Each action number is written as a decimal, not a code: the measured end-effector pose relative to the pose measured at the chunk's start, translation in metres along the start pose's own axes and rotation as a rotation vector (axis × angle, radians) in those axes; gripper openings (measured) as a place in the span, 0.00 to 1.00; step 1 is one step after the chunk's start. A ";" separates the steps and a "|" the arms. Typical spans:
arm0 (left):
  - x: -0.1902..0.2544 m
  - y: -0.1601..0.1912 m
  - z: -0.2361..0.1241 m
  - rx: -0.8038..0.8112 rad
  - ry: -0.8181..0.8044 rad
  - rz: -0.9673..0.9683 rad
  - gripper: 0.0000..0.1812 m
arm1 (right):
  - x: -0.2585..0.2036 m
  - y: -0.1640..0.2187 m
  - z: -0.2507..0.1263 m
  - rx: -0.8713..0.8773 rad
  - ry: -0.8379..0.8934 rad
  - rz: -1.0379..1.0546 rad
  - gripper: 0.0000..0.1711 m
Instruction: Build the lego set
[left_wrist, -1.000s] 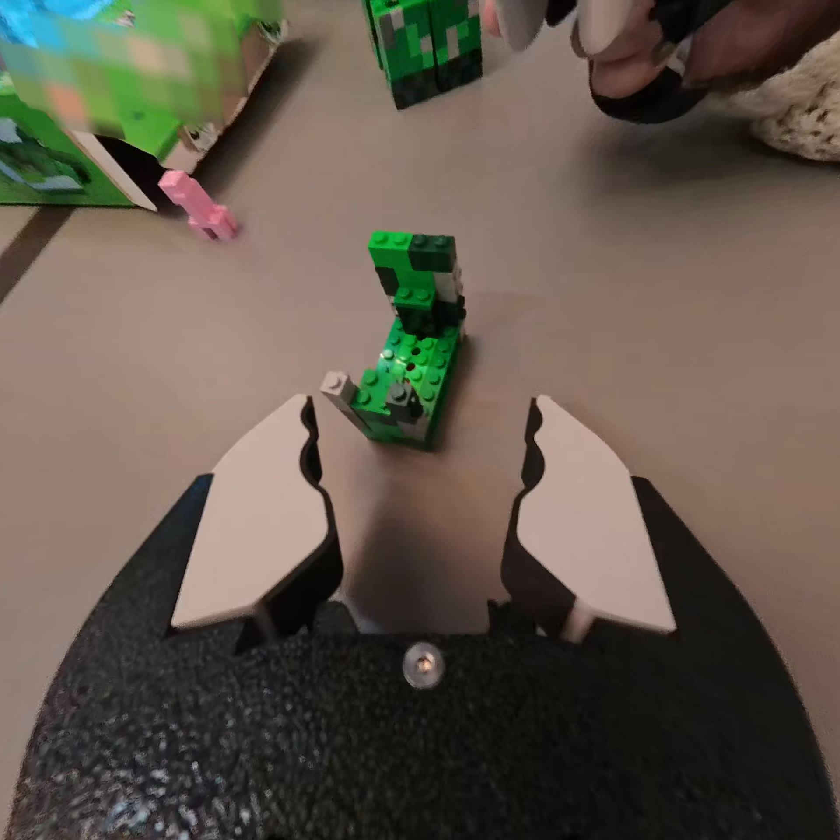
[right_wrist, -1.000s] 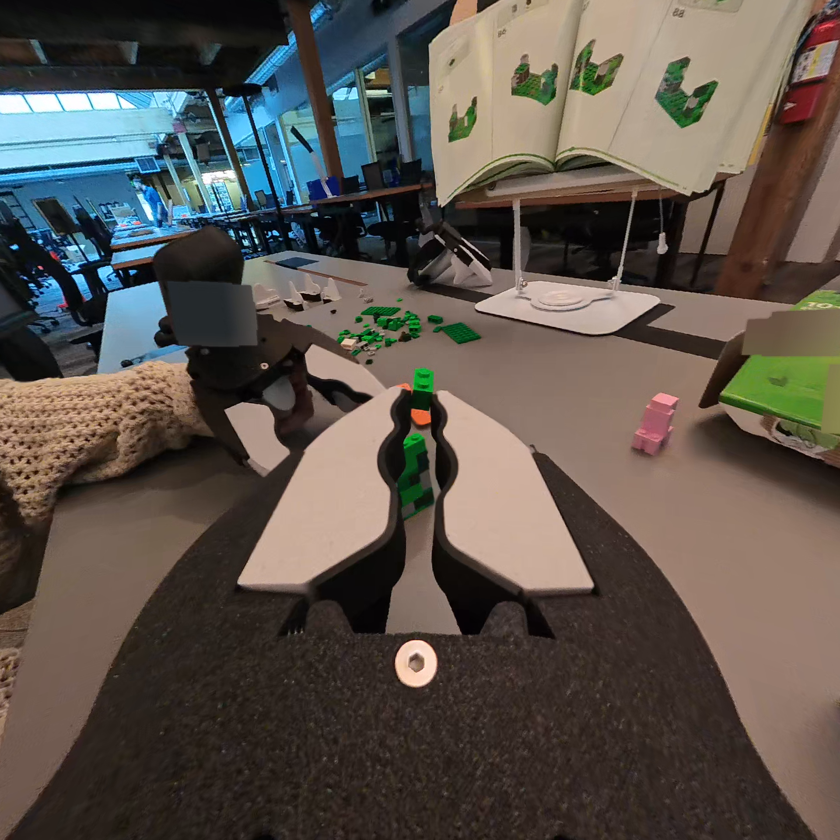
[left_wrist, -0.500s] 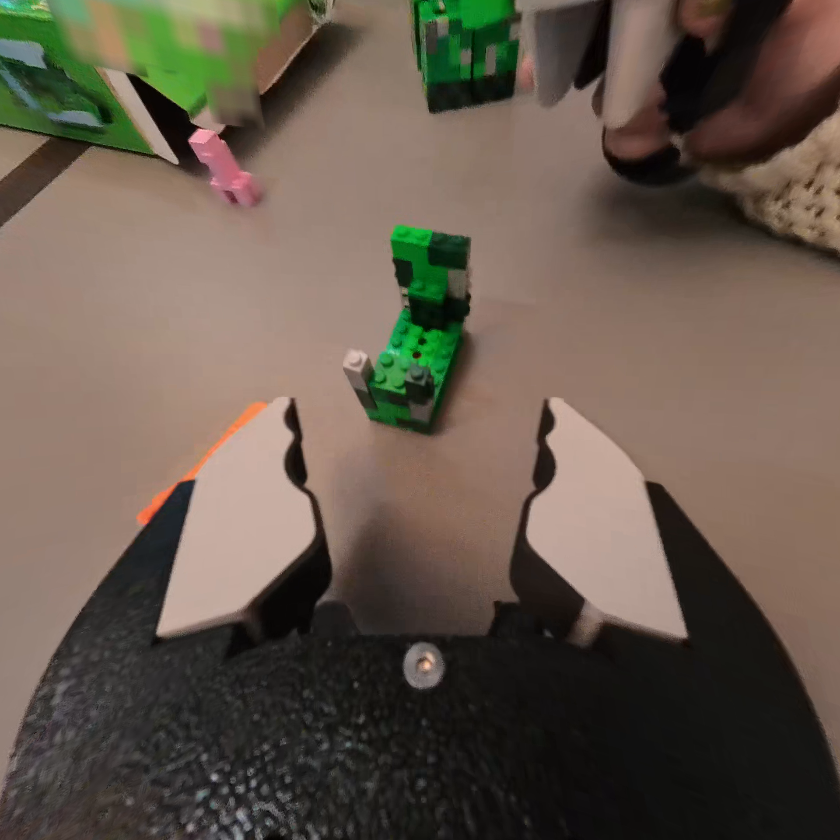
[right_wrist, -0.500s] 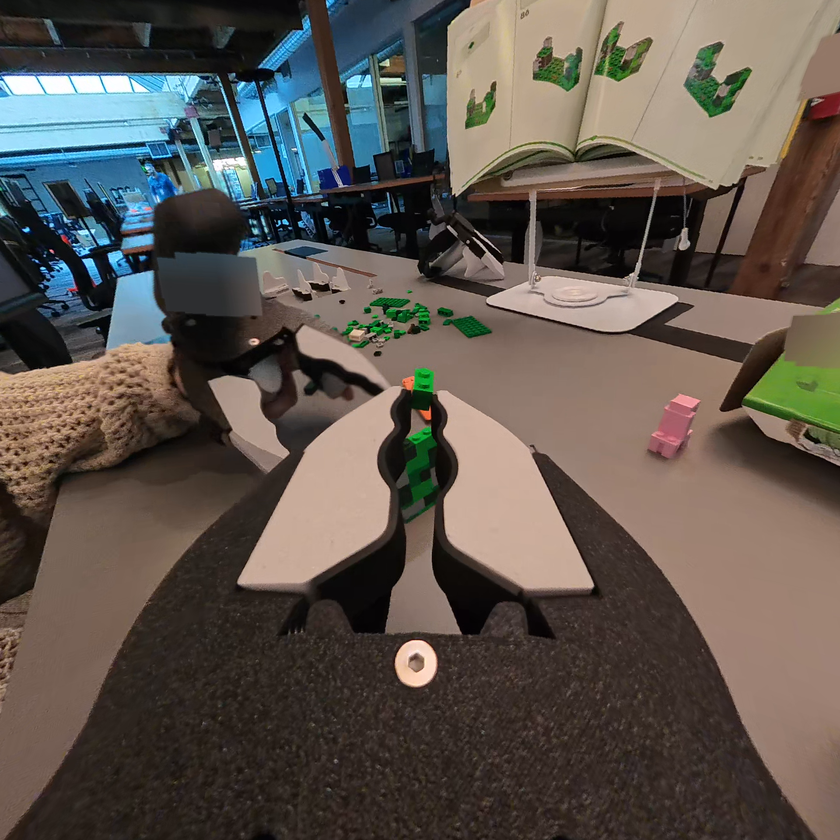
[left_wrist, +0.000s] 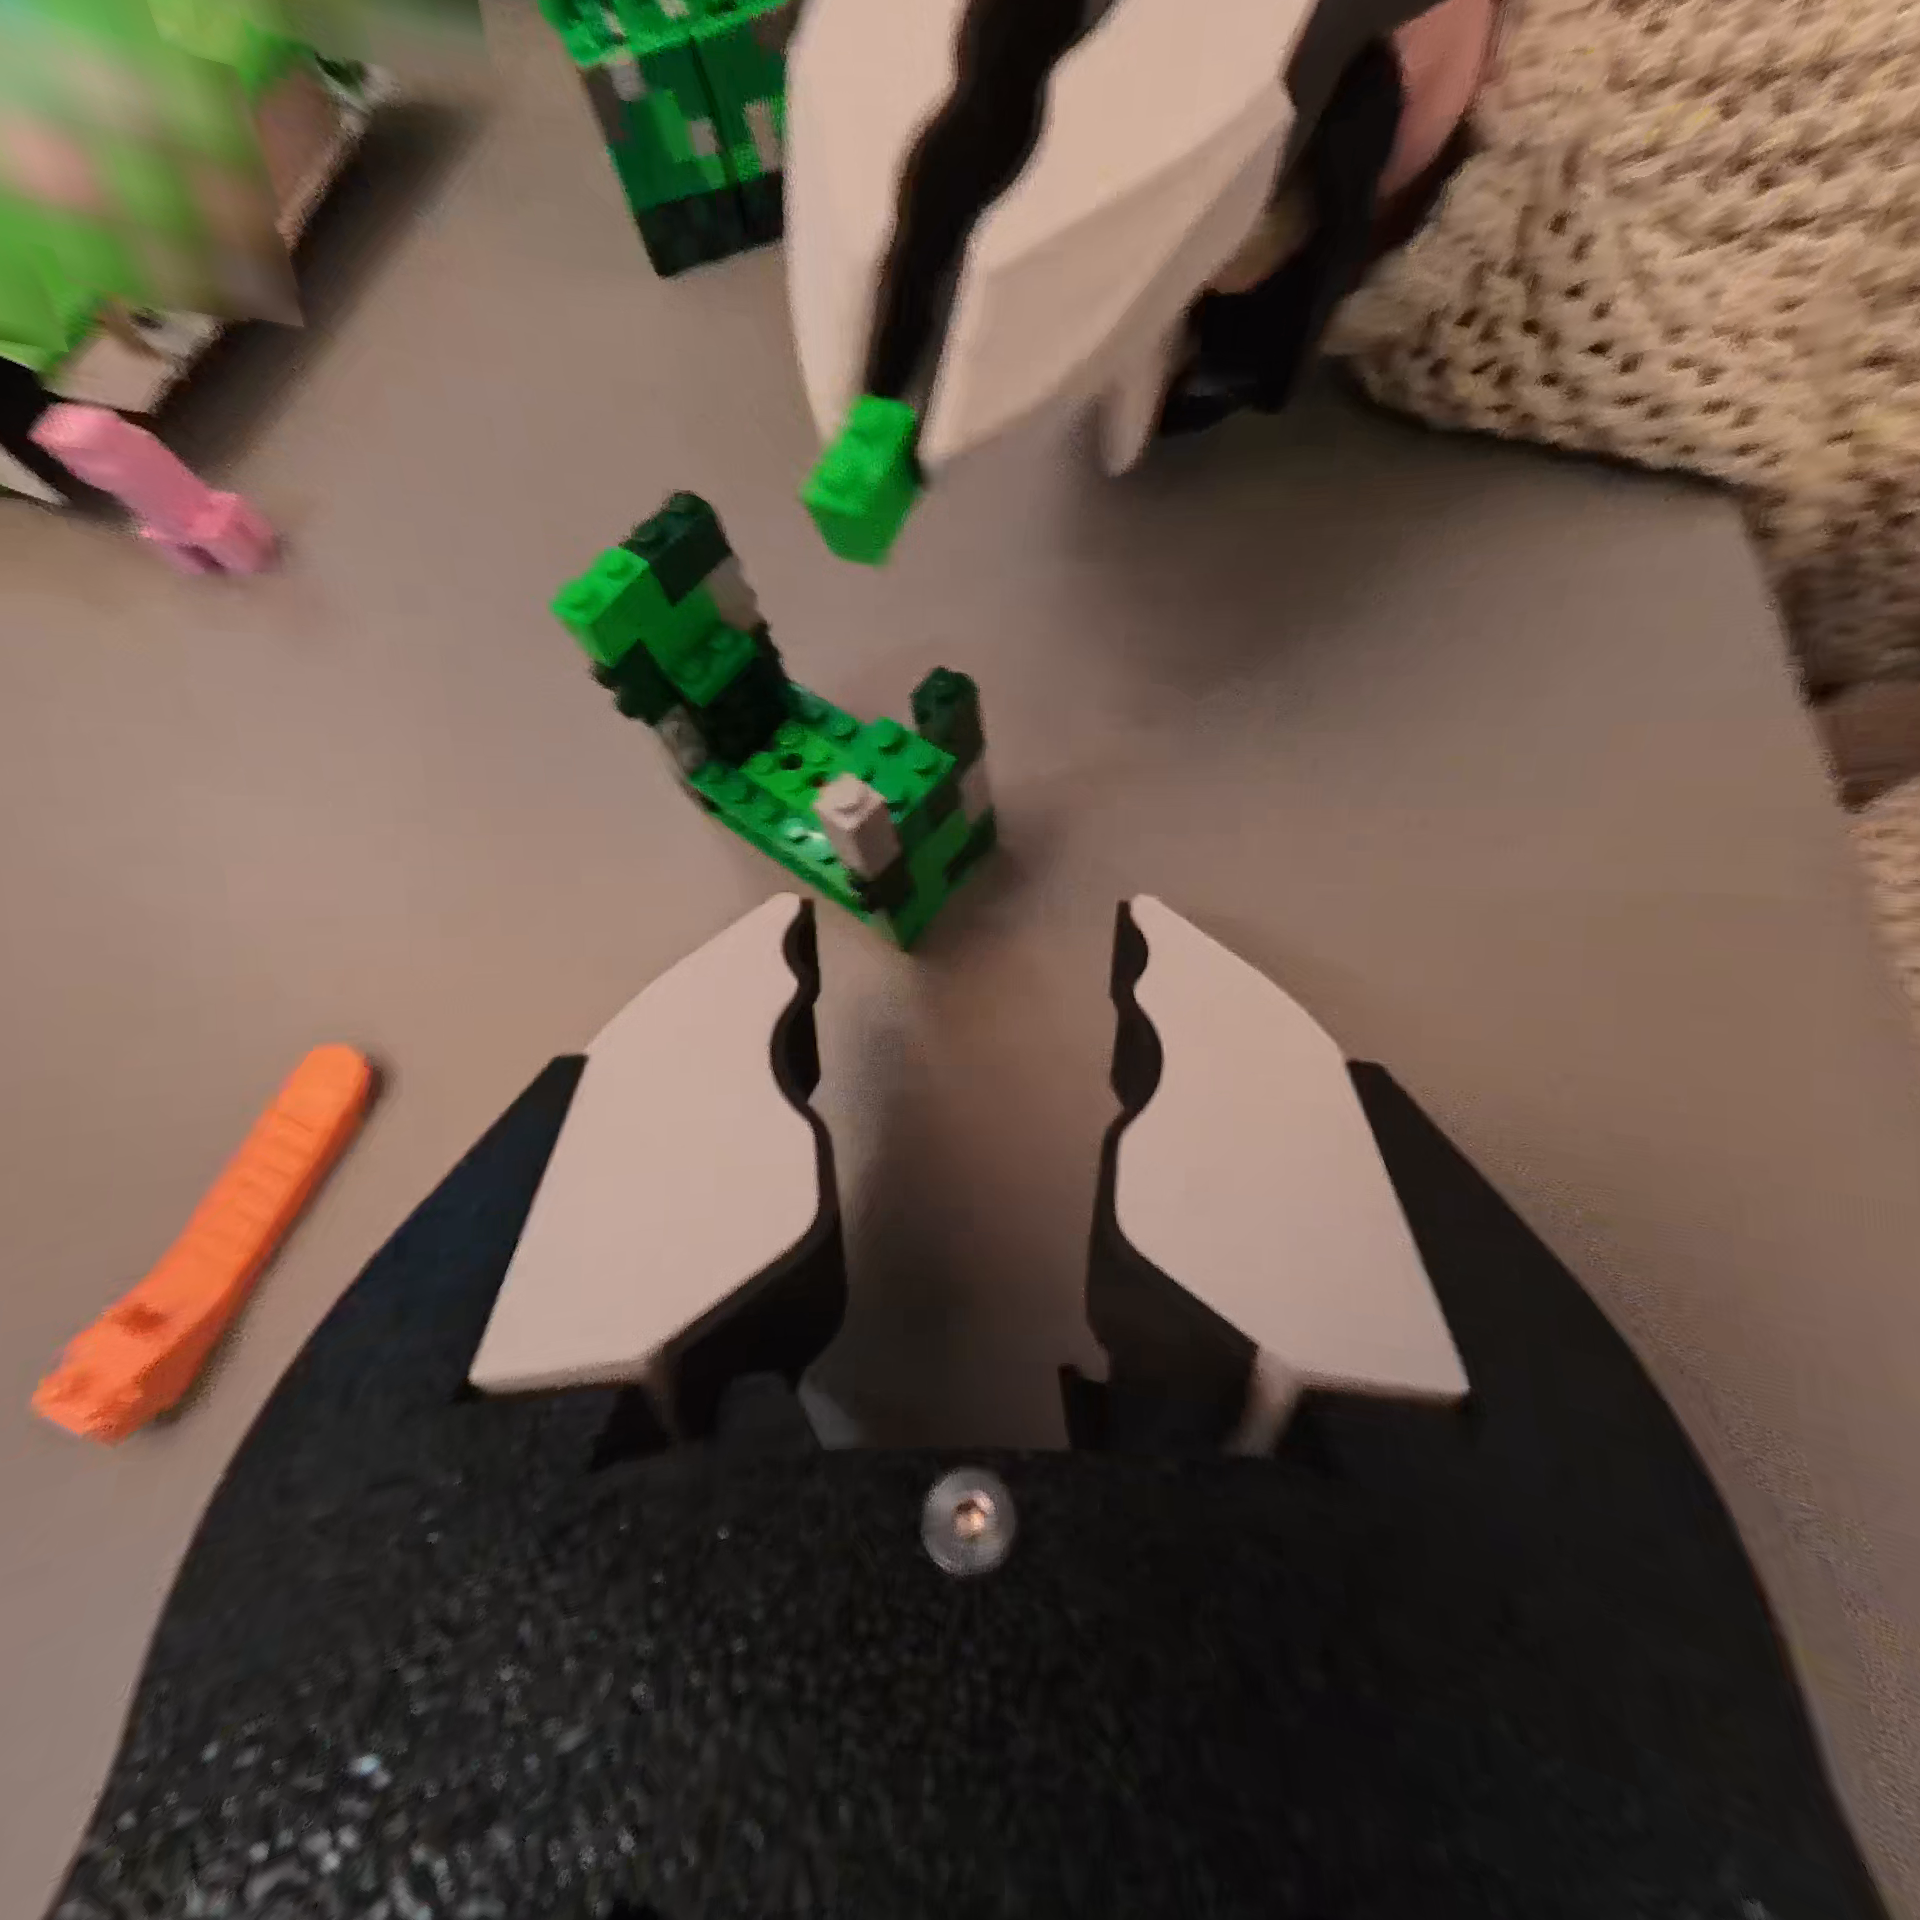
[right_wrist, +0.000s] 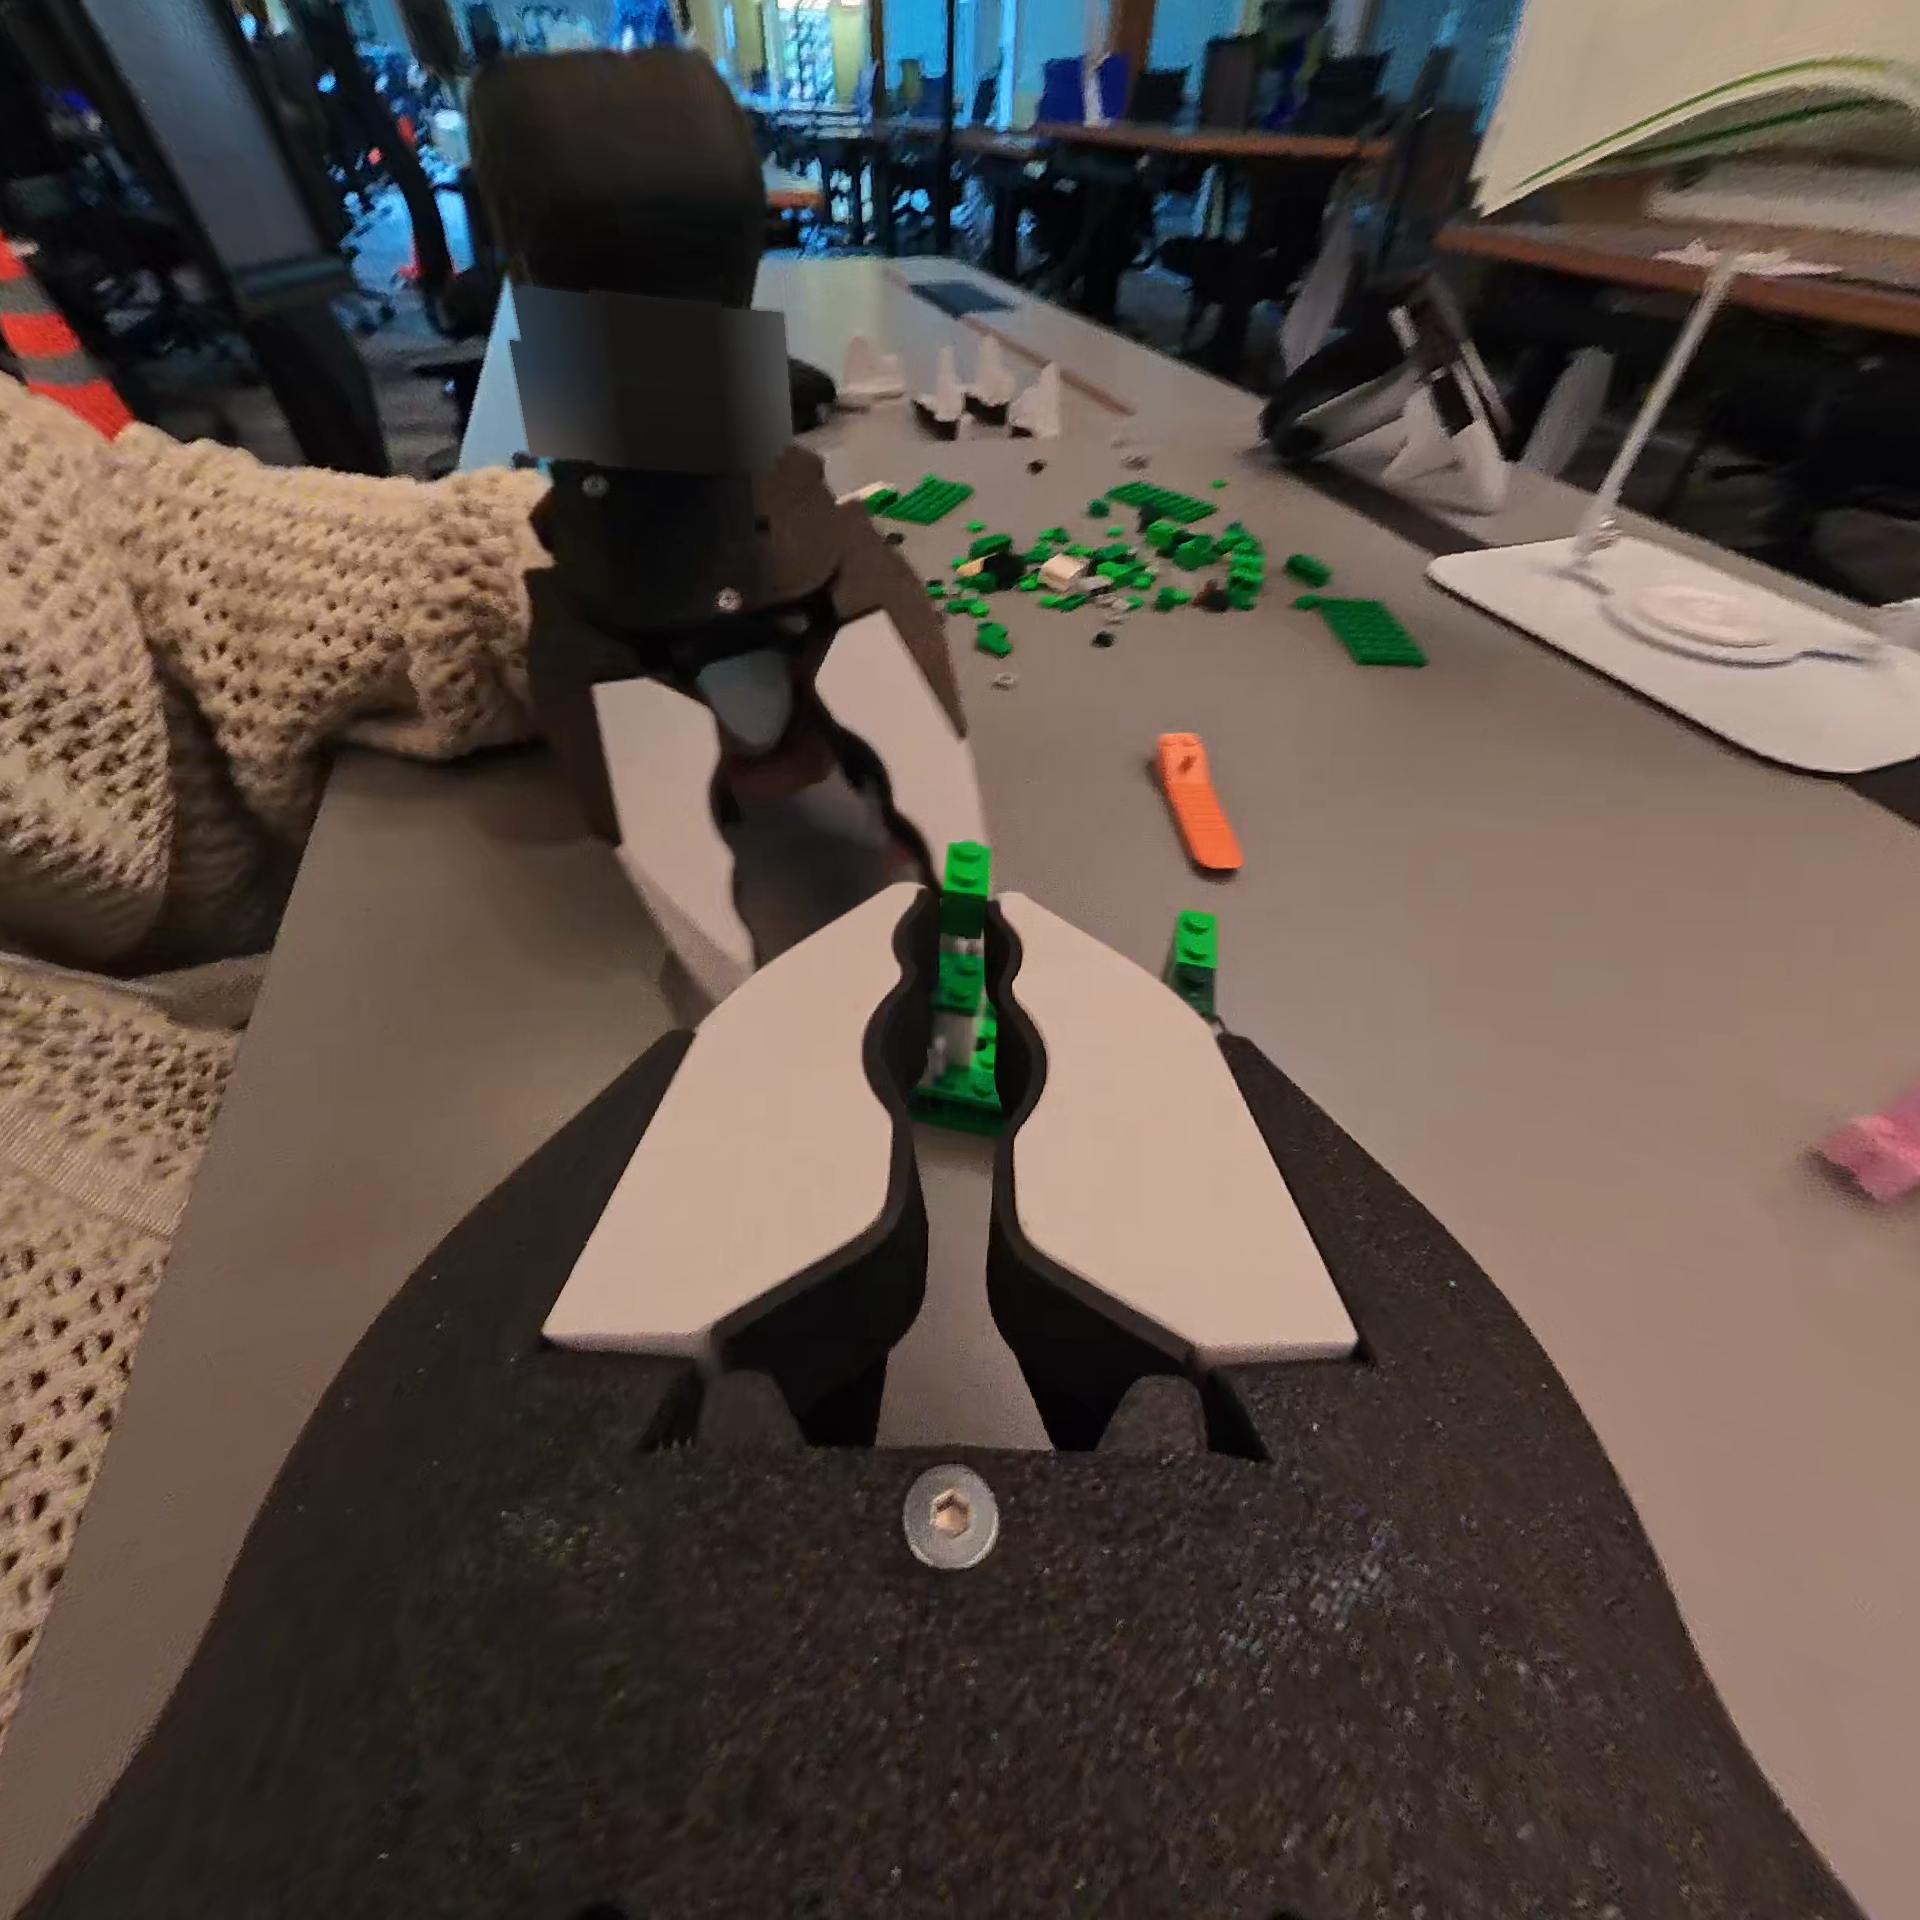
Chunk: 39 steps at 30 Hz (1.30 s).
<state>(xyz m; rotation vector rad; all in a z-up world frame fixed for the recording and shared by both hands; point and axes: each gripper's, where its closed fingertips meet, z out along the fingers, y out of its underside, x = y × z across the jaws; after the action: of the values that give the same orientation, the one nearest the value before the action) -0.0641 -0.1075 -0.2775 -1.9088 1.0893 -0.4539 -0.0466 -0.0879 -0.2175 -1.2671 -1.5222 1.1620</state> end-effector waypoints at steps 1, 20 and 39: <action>-0.008 -0.002 0.000 0.013 -0.062 0.036 0.30 | -0.004 0.002 0.003 -0.015 -0.021 -0.002 0.04; 0.004 -0.030 -0.001 0.130 -0.155 0.200 0.23 | -0.017 0.015 -0.005 -0.155 -0.051 -0.075 0.04; -0.003 -0.046 -0.014 0.115 -0.311 0.341 0.05 | -0.027 0.001 0.001 -0.317 -0.061 -0.162 0.11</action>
<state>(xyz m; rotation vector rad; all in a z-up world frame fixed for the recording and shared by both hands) -0.0516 -0.1011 -0.2318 -1.5867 1.1237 -0.0253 -0.0430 -0.1142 -0.2196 -1.2912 -1.8730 0.8863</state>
